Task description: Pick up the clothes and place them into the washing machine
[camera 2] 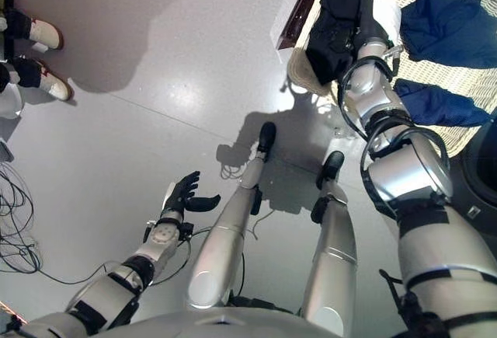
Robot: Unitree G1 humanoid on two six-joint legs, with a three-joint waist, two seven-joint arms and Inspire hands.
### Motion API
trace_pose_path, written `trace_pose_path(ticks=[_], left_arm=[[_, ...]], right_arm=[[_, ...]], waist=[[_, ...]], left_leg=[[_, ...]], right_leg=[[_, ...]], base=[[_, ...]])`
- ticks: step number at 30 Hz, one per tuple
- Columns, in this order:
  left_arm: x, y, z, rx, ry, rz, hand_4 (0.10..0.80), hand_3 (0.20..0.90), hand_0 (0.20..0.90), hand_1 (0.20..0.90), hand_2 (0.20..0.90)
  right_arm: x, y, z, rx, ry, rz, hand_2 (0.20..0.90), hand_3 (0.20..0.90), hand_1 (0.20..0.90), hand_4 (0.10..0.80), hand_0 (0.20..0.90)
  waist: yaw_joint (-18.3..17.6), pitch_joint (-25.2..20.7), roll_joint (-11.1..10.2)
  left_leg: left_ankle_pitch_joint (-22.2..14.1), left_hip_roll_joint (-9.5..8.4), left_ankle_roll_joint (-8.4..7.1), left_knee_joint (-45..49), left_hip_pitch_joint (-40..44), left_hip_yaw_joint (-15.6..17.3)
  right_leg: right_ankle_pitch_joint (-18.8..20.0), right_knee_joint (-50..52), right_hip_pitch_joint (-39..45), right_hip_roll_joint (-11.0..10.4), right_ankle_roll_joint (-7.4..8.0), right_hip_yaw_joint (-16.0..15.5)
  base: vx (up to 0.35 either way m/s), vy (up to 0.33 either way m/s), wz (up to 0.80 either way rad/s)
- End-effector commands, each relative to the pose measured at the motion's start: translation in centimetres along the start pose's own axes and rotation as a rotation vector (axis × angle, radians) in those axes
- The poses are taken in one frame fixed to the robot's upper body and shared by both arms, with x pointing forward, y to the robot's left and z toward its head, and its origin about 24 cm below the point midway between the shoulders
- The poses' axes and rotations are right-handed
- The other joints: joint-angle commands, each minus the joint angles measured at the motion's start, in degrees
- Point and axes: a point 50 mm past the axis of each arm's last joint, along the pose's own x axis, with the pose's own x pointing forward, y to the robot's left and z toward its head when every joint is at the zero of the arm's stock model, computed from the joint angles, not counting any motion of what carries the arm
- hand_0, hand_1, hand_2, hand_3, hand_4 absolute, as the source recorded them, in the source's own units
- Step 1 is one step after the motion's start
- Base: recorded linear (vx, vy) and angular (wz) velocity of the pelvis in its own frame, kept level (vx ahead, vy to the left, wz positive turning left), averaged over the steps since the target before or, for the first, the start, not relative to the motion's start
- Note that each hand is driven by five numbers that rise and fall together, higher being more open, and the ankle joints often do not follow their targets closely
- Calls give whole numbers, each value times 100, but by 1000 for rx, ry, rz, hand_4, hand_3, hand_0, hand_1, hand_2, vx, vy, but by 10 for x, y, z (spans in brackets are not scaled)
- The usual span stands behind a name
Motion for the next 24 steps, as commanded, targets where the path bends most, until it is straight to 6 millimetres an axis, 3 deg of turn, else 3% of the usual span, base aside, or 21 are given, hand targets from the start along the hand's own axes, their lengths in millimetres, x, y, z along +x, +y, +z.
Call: trace_pose_path(ticks=[1,18,24], left_arm=[[0,9,-3,-40,13,68,800,900,900,900,900],[-4,2,-8,-10,20,52,800,900,900,900,900],[-8,3,-18,3,49,51,800,900,900,900,900]], right_arm=[[4,-22,-24,-167,61,-2,300,300,300,400,300],[0,-23,-38,-209,110,-8,300,300,300,400,300],[-2,-26,-44,-43,158,-46,300,300,300,400,300]], waist=[[63,385,322],[31,360,391],[-41,241,362]], left_leg=[[-481,-452,67,454,-202,396],[-491,-472,102,418,10,426],[-485,-467,125,304,364,508]], right_leg=[[341,-605,414,94,100,276],[355,-654,580,112,100,370],[420,-776,859,164,118,486]], base=[[0,0,0],[1,0,0],[5,21,-4]])
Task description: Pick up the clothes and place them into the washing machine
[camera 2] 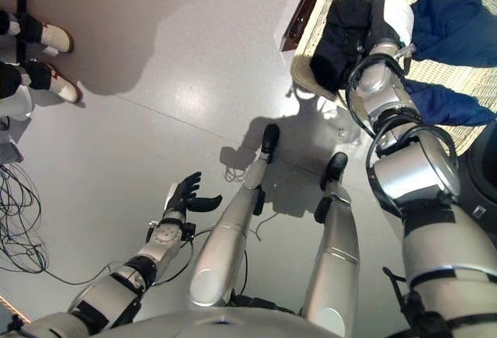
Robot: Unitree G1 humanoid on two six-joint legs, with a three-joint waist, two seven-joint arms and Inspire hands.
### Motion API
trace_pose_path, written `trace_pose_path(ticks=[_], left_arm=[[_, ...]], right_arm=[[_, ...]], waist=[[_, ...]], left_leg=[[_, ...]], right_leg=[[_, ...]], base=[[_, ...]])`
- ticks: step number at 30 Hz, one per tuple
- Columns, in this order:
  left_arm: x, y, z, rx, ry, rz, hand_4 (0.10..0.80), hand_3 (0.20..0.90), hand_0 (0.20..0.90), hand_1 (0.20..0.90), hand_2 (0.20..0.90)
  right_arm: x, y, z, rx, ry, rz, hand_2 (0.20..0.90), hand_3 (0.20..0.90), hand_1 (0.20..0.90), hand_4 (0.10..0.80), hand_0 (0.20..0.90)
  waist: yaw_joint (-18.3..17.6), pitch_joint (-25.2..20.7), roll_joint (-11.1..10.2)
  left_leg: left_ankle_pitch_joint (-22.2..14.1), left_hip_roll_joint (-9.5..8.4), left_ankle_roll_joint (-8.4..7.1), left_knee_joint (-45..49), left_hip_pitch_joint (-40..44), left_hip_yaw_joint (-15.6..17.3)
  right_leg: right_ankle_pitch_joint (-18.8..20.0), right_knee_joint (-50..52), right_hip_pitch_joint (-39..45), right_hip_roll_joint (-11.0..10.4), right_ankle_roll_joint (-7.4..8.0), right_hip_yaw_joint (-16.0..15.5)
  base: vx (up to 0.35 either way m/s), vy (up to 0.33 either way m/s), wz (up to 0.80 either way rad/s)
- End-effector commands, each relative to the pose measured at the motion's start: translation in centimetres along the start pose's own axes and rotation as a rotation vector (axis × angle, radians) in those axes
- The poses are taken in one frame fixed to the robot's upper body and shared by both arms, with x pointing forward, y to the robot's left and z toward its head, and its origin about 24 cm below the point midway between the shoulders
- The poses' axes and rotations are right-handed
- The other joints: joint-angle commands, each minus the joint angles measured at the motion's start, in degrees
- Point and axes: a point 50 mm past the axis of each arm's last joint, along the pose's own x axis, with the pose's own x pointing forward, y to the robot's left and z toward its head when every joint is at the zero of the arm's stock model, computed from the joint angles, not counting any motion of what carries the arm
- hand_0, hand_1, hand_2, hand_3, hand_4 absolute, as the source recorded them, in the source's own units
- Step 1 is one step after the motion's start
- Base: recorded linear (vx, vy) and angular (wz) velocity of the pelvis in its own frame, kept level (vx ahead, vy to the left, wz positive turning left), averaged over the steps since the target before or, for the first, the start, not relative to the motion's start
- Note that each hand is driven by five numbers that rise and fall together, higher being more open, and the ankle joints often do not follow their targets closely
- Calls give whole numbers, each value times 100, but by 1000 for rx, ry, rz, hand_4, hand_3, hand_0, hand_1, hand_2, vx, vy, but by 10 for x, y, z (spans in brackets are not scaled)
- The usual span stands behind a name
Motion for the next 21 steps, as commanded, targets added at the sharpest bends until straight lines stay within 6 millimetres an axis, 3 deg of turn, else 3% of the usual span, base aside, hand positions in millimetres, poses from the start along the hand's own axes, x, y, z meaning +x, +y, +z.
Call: trace_pose_path(ticks=[1,4,6,8,9,13,21], left_arm=[[-8,9,-21,22,57,52,800,900,900,900,900],[-12,12,-31,32,88,56,800,900,900,900,900],[-15,12,-39,38,116,46,800,900,900,900,900],[-16,12,-39,41,119,42,800,900,900,900,900],[-18,13,-44,39,135,39,800,900,900,900,900],[-22,13,-52,44,167,22,800,900,900,900,900],[-34,3,-70,20,244,-41,800,900,900,900,900]], right_arm=[[5,-25,-16,116,67,-93,300,300,300,400,300],[4,-27,-19,327,105,-119,300,300,300,400,300],[2,-29,-27,626,170,-170,300,300,300,400,300],[-1,-24,-29,713,184,-161,300,300,300,400,300],[-4,-19,-33,920,211,-175,300,300,300,400,300],[-11,-10,-47,1129,275,-195,300,300,300,400,300],[-51,48,-67,1758,411,-251,300,300,300,400,300]], waist=[[-84,144,271],[-165,6,239],[-240,-163,233],[-267,-204,233],[-346,-314,221],[-401,-431,247],[-564,-764,402]], left_leg=[[-581,-450,66,276,86,437],[-584,-443,86,138,352,512],[-606,-441,112,1,654,586],[-615,-440,122,-47,773,621],[-648,-434,150,-127,999,694],[-685,-420,198,-204,1258,785],[-861,-455,299,-371,1902,966]], right_leg=[[451,-947,707,154,118,242],[501,-1110,940,173,137,331],[534,-1232,1156,179,173,414],[544,-1284,1262,183,184,449],[552,-1349,1415,194,205,517],[573,-1382,1569,222,212,584],[464,-1411,1978,231,254,741]], base=[[19,32,-11],[38,53,-18],[51,43,-28],[42,24,-31],[51,34,-23],[34,29,-20],[35,24,-19]])
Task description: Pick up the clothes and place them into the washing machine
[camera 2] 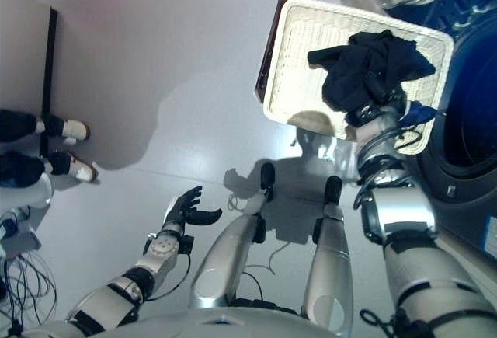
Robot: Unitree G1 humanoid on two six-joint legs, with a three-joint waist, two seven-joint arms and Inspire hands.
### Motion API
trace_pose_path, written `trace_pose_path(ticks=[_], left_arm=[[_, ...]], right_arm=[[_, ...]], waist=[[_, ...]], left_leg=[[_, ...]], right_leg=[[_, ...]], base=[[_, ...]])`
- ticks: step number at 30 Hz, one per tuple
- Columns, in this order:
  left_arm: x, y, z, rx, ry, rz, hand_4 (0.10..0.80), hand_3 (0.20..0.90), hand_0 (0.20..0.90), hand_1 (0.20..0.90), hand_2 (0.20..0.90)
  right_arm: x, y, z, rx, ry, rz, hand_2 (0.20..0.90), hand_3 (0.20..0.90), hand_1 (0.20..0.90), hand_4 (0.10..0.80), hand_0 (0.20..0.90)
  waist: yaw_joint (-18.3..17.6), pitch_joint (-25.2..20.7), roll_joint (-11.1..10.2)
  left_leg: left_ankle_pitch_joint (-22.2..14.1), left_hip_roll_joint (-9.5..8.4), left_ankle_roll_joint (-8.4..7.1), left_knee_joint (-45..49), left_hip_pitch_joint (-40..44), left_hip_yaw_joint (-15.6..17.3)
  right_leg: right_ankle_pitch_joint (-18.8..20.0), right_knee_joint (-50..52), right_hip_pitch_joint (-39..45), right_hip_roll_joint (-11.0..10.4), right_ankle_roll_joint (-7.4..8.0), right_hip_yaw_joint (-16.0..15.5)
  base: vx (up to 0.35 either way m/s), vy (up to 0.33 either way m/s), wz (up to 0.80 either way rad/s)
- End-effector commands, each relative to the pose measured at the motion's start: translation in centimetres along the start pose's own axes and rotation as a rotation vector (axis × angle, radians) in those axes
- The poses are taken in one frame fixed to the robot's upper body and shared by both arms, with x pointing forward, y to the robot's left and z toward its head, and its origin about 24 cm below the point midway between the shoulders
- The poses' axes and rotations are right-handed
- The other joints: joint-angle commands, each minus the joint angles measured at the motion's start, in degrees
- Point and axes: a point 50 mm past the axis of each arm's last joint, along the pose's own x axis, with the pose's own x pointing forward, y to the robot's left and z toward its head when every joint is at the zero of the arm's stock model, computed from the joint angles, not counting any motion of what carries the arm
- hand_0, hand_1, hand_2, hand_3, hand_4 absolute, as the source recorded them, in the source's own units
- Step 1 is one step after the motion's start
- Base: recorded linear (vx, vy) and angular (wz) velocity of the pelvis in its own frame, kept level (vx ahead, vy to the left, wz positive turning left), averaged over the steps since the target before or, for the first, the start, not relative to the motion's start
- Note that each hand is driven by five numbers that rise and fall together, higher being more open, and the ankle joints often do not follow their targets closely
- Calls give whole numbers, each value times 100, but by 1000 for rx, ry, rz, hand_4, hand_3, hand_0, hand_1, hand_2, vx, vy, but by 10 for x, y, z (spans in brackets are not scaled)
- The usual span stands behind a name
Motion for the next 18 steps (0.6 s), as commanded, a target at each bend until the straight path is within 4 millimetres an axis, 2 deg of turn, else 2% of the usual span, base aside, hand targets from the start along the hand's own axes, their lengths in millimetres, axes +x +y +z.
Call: trace_pose_path(ticks=[1,2,4,9,13,14,16,18], left_arm=[[-17,4,-44,7,145,22,800,900,900,900,900],[-20,0,-48,-9,158,8,800,900,900,900,900],[-24,-4,-55,-16,181,-10,800,900,900,900,900],[-31,-13,-63,-29,200,-45,800,900,900,900,900],[-35,-21,-67,-56,203,-70,800,900,900,900,900],[-35,-22,-67,-57,202,-72,800,900,900,900,900],[-37,-25,-69,-63,204,-82,800,900,900,900,900],[-38,-27,-68,-63,199,-86,800,900,900,900,900]], right_arm=[[-7,18,9,204,-91,137,300,300,300,400,300],[-12,12,-4,296,-65,144,300,300,300,400,300],[-18,10,-15,437,-49,160,300,300,300,400,300],[-23,-2,-17,616,-105,137,300,300,300,400,300],[-23,-8,7,745,-232,153,300,300,300,400,300],[-22,-8,7,746,-235,153,300,300,300,400,300],[-22,-7,25,762,-302,173,300,300,300,400,300],[-20,-5,31,760,-319,177,300,300,300,400,300]], waist=[[-69,-596,125],[-105,-647,186],[-127,-708,256],[-150,-820,435],[-174,-906,684],[-157,-917,692],[-195,-930,821],[-184,-927,865]], left_leg=[[-566,-470,71,85,111,82],[-589,-482,89,62,195,113],[-632,-515,105,25,305,140],[-630,-545,136,-13,370,193],[-654,-601,146,-17,388,241],[-651,-596,146,-15,374,247],[-688,-640,149,16,365,307],[-699,-639,148,47,330,351]], right_leg=[[198,-456,430,71,37,-64],[184,-447,477,67,50,-18],[129,-447,544,57,57,18],[156,-491,574,33,75,90],[135,-483,539,12,82,153],[148,-489,527,17,81,158],[147,-466,478,-12,102,207],[160,-445,422,-14,107,247]], base=[[7,37,-12],[25,51,-15],[31,46,-22],[4,34,-11],[5,52,-7],[-1,51,-10],[-8,63,-10],[-16,61,-17]])
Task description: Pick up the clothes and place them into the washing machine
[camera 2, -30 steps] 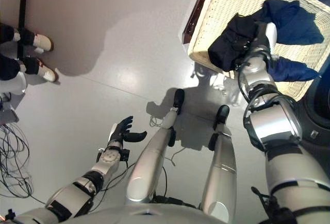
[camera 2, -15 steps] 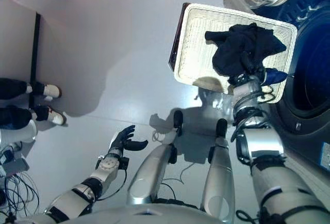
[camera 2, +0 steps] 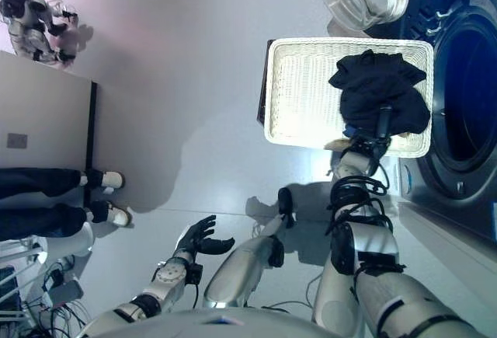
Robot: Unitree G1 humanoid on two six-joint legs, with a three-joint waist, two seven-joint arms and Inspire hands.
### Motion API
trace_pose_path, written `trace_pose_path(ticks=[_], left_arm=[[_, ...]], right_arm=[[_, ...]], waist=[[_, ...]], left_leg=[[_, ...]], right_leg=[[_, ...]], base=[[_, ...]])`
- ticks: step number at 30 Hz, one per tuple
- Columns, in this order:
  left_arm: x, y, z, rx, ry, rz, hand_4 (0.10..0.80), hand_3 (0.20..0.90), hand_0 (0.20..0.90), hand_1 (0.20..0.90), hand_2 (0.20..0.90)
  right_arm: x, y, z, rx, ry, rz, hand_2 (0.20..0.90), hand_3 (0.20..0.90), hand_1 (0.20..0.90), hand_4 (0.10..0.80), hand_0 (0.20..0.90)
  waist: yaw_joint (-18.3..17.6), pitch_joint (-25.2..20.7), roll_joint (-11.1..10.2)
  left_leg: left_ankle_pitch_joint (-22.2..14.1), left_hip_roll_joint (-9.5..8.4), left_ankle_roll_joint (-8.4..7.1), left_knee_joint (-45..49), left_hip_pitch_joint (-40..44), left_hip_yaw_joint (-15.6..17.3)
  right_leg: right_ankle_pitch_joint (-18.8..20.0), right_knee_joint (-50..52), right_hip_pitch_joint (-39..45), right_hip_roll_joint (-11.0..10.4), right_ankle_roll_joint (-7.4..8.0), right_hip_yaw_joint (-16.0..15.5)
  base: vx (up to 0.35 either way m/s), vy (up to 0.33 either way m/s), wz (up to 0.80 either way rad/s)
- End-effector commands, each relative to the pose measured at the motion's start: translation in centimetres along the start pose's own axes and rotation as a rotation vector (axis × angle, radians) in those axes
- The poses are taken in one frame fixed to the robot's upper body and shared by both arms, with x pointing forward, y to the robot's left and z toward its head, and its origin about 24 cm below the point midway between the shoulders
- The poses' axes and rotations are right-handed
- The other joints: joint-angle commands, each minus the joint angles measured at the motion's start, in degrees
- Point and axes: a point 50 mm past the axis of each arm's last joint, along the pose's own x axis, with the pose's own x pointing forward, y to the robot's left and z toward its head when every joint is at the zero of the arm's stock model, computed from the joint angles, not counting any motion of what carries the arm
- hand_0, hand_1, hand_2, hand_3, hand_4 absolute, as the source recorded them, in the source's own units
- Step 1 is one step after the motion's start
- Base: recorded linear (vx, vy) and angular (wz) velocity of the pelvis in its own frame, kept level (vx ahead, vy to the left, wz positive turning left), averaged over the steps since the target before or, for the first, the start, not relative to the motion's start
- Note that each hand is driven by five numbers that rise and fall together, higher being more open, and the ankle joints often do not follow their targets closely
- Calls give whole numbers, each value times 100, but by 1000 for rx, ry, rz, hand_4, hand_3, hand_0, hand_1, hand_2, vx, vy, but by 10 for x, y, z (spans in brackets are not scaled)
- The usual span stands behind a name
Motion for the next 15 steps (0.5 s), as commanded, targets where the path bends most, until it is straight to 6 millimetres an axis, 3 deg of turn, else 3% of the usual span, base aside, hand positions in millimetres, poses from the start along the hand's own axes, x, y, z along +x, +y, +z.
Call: trace_pose_path(ticks=[1,6,9,14,15], left_arm=[[-5,6,-17,-6,50,37,800,900,900,900,900],[-3,9,-12,-36,32,50,800,900,900,900,900],[-1,12,-5,-32,13,62,800,900,900,900,900],[2,10,3,-24,-11,59,800,900,900,900,900],[3,13,4,-23,-18,70,800,900,900,900,900]], right_arm=[[3,66,23,48,-109,296,300,300,300,400,300],[15,101,39,20,-163,310,300,300,300,400,300],[21,135,59,-8,-225,320,300,300,300,400,300],[25,165,85,-44,-301,302,300,300,300,400,300],[24,182,100,-74,-349,313,300,300,300,400,300]], waist=[[-38,-379,162],[47,-238,221],[90,-141,253],[184,-146,317],[192,-123,352]], left_leg=[[-612,-586,90,295,-130,-45],[-779,-559,137,696,-458,147],[-810,-560,123,883,-728,203],[-799,-553,74,998,-1014,206],[-772,-555,45,1035,-1124,202]], right_leg=[[128,-295,224,-31,25,-163],[72,93,-275,35,-14,102],[56,276,-586,51,-41,147],[-14,454,-883,54,-89,96],[-12,535,-1019,55,-118,87]], base=[[-17,104,-19],[-48,26,-34],[-41,-24,-26],[-18,-42,-3],[-24,-46,4]])
